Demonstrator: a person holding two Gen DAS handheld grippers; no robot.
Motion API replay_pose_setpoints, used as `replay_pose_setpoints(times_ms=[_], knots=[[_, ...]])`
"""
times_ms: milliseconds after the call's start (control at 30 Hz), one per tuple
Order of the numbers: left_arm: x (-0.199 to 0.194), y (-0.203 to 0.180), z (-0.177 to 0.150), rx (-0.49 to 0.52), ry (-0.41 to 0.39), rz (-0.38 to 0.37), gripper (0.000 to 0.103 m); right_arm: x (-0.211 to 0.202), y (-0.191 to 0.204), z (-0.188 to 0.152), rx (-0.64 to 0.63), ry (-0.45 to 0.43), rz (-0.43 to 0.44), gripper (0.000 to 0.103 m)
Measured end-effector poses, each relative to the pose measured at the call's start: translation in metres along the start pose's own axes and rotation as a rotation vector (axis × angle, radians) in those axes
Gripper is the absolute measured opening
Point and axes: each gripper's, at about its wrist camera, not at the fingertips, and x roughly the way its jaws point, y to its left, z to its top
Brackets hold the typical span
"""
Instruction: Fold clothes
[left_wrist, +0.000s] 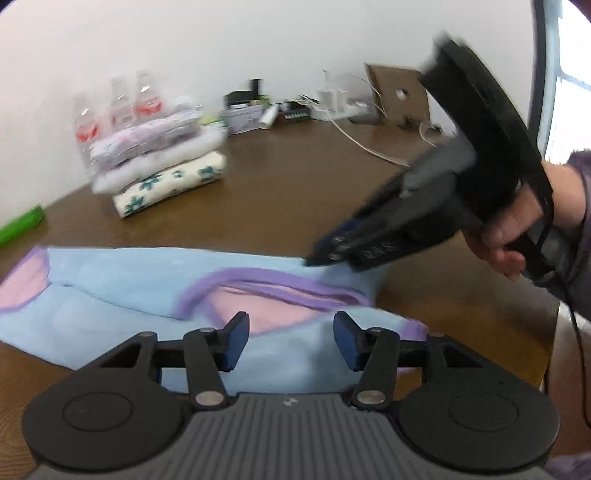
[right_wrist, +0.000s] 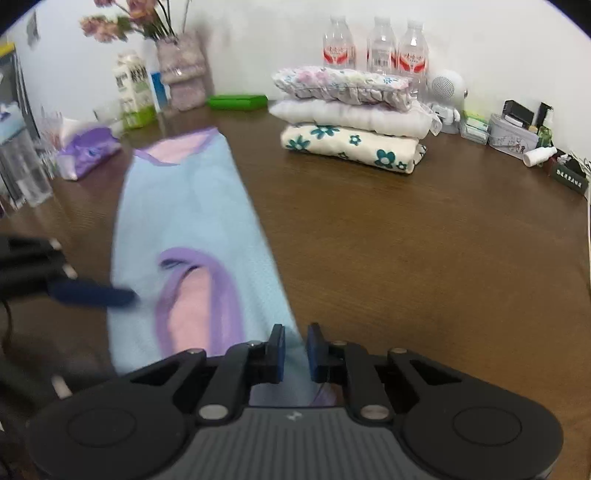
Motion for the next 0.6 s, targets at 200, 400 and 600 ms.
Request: replay_pose_setpoints(times_ms=[200, 400, 600], knots=[[-0.029, 0.019, -0.039, -0.019, 0.091, -0.058, 0.024, -0.032, 0.068, -0.041, -0.142, -0.041, -0.049, 0.003], [-0.090, 0.034, -0.078, 0.010, 0.136, -0.083, 0.032, -0.070, 0.129, -0.078, -0.208, -0.028, 0.092, 0.007], [-0.137, -0.006, -0.103, 0.167, -0.002, -0.201, 0.056, -0.108, 0.140, -0.095, -0.421, -0.187, 0.282, 0.049]])
